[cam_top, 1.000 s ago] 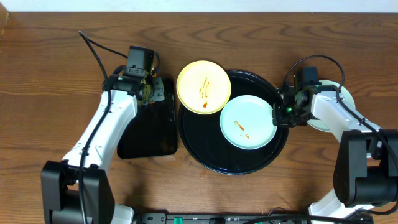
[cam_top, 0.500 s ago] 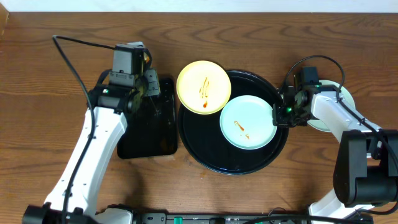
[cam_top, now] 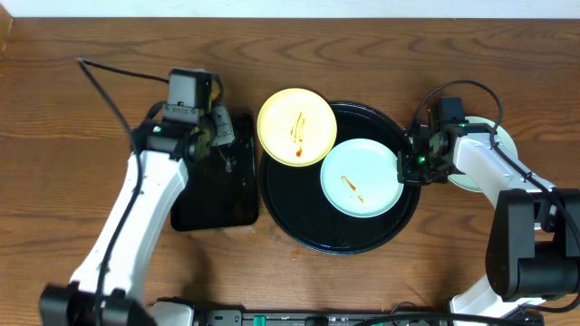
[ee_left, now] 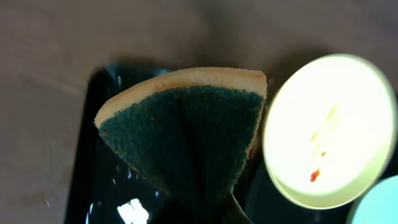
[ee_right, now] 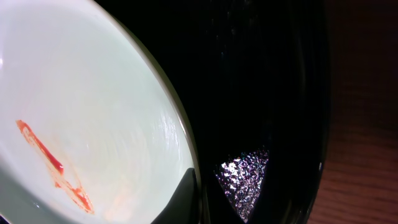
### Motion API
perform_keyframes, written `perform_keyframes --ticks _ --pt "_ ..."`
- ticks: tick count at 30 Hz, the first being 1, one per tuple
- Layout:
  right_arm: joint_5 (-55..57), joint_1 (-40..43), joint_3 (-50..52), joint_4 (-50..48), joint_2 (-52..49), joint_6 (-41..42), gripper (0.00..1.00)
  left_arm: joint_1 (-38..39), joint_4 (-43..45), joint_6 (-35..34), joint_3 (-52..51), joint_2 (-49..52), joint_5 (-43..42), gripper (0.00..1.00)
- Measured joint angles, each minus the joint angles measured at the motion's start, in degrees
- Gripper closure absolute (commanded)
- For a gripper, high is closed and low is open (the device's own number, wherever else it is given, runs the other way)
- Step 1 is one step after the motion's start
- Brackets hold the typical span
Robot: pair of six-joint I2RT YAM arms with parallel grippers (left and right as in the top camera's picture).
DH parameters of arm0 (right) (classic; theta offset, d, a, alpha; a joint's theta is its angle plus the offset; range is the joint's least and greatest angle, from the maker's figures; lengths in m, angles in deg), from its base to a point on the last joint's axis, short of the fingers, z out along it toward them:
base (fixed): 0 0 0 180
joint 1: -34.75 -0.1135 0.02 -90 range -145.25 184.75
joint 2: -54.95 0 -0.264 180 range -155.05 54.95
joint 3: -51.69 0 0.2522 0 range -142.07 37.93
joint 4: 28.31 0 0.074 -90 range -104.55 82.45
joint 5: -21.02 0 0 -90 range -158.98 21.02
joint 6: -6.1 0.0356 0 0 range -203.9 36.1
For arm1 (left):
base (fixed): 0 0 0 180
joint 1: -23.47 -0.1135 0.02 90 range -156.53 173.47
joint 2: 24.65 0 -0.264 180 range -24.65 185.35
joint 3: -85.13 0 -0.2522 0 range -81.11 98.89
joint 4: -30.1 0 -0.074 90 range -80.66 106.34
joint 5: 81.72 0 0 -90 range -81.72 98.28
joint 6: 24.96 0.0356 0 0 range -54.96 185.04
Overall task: Clean dirty plates on tray and stack at the side
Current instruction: 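Lift the sponge from the small tray and move it over the plate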
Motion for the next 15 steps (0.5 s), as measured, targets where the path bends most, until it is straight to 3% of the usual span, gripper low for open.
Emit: perform_keyframes --ticks 9,15 --pt "0.0 0.0 0.0 0.0 0.0 0.0 0.99 0.0 -2.0 -4.9 0.0 12.1 -10.6 0.93" --pt "0.0 0.0 0.0 0.0 0.0 0.0 0.99 1.0 -1.0 -3.1 0.0 14.2 -16.0 0.93"
